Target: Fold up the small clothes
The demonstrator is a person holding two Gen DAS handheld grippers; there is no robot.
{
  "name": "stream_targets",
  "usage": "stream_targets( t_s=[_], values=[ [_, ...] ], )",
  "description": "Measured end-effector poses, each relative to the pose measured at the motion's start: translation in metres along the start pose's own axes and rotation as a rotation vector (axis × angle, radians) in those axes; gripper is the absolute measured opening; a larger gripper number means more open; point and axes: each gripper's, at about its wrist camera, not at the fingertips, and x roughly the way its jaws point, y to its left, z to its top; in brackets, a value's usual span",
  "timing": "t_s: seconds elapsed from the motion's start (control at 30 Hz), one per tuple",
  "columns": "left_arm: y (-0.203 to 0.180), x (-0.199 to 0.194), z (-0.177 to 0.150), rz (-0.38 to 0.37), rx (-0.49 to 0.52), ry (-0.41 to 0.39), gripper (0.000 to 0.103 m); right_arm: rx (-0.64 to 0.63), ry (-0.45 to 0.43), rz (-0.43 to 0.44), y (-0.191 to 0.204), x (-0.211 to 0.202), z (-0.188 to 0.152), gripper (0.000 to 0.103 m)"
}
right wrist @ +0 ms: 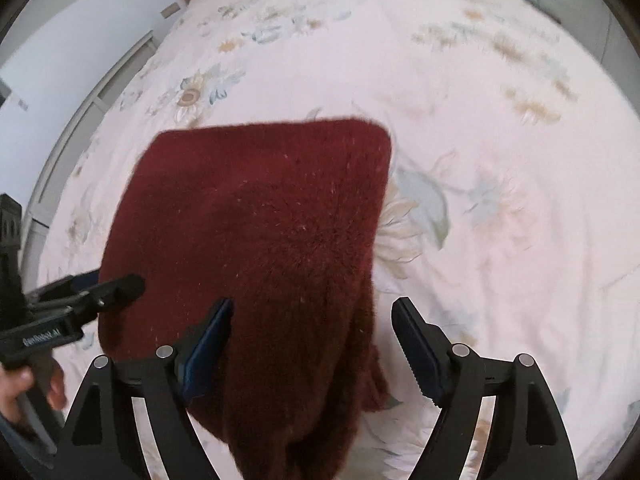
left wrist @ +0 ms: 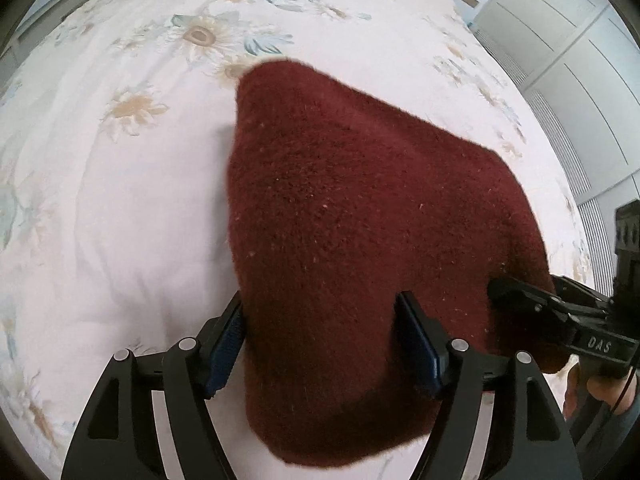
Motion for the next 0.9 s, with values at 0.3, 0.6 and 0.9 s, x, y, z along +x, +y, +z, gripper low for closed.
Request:
stream_targets(
  t_s=[0.3, 0.6, 0.9],
  values=[
    [0.007, -0.023, -0.014, 0.082, 0.005, -0.048, 0.102, -0.064, -0.066, -0.088, -0.004, -0.008, -0.021, 0.102],
    [0.021, -0.002, -0.037, 0.083, 0.054, -0.052, 0.103, 0.069, -0.028, -0.04, -0.045, 0.023, -0.042, 0.102],
    [0.014, -0.014, -0.036, 0.119, 0.034, -0.092, 0.102, 0.029, -0.101, -0.099, -0.022, -0.02, -0.039, 0.102]
  ],
)
